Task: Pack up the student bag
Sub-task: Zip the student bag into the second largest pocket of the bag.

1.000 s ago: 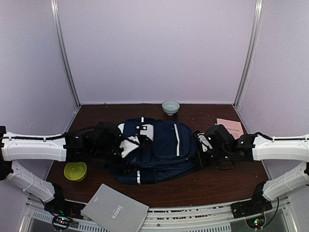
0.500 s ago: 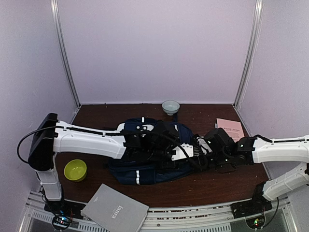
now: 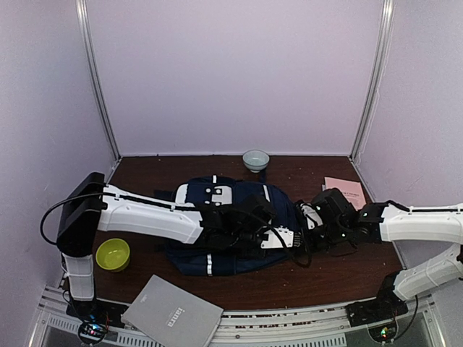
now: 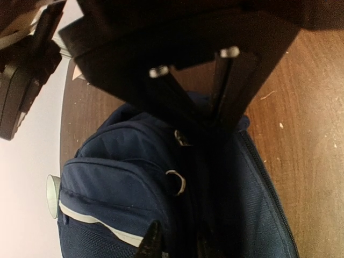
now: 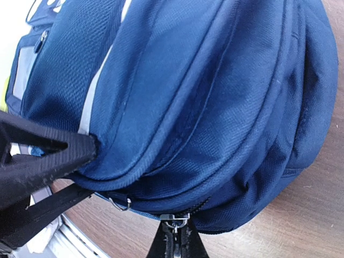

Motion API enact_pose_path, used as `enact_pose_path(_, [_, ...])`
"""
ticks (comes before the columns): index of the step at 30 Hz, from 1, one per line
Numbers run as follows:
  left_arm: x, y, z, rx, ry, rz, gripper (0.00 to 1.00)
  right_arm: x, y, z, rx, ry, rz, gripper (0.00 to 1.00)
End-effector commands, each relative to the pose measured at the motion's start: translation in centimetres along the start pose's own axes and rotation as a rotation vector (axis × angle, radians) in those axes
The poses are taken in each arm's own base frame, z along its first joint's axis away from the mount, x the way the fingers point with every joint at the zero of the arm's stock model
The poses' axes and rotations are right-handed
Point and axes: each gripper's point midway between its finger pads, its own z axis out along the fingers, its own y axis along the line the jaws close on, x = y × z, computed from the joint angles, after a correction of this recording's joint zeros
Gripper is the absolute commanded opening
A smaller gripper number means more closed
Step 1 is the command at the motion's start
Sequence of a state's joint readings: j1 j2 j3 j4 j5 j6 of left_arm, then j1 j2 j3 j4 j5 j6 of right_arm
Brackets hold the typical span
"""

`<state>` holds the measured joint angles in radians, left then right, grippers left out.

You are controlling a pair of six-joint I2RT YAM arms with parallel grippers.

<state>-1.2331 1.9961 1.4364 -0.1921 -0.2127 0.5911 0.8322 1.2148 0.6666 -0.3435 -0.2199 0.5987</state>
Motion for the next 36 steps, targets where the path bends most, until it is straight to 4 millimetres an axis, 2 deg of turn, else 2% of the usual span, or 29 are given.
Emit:
enact_pose_path(1, [2.9,0.4,1.5,-0.07,0.129,0.034,0.12,-0.6,-1.3,-0.9,0.033,-0.008,0.035,0.0])
enact_pose_path(3, [3.8,0.0,1.3,-0.064,0.157,0.042,0.01,-0.8,-3.3,-1.5,0.116,-0.012,0.05,0.0])
enact_pose_path(7, [5.7,-0.8,0.1,-0.053,0.211,0.034,0.0,-1.6,-7.0,-3.4,0.321,-0.004,0.023,0.0])
enact_pose_path(10, [6.1,-1.8,-1.7,-0.014,0.18,0.005,0.0,-2.0,-9.2,-4.3,0.453,0.031,-0.02,0.0])
enact_pose_path(14, [6.1,-4.1,-4.5,0.09,0.091,-0.01,0.0,-3.4,-10.5,-5.6,0.59,0.09,-0.085,0.0])
enact_pose_path(17, [7.4,-5.7,-5.9,0.132,0.09,0.003,0.0,-4.8,-11.3,-7.1,0.685,0.104,-0.133,0.0])
enact_pose_path(19, [7.7,-6.2,-6.8,0.156,0.08,0.008,0.0,-5.8,-11.2,-7.3,0.694,0.099,-0.162,0.0])
enact_pose_path(23, [6.5,-7.3,-9.1,0.194,-0.028,0.052,0.0,-8.5,-10.2,-5.8,0.662,0.099,-0.237,0.0])
enact_pose_path(27, [6.2,-7.6,-9.6,0.181,-0.058,0.078,0.0,-12.3,-9.6,-2.6,0.619,0.088,-0.278,0.0])
enact_pose_path(30, [6.6,-7.7,-9.4,0.18,-0.032,0.05,0.0,-12.0,-9.3,0.3,0.586,0.169,-0.273,0.0])
enact_pose_path(33, [7.1,-6.9,-9.9,0.131,-0.014,-0.04,0.0,-10.0,-8.5,2.8,0.49,0.183,-0.262,0.0])
enact_pose_path(34, [7.1,-6.3,-10.2,0.096,-0.017,-0.081,0.07,-9.3,-8.0,3.5,0.443,0.182,-0.249,0.0])
enact_pose_path(36, [7.3,-5.2,-11.2,0.043,-0.023,-0.188,0.6,-7.6,-7.0,4.7,0.356,0.193,-0.221,0.0])
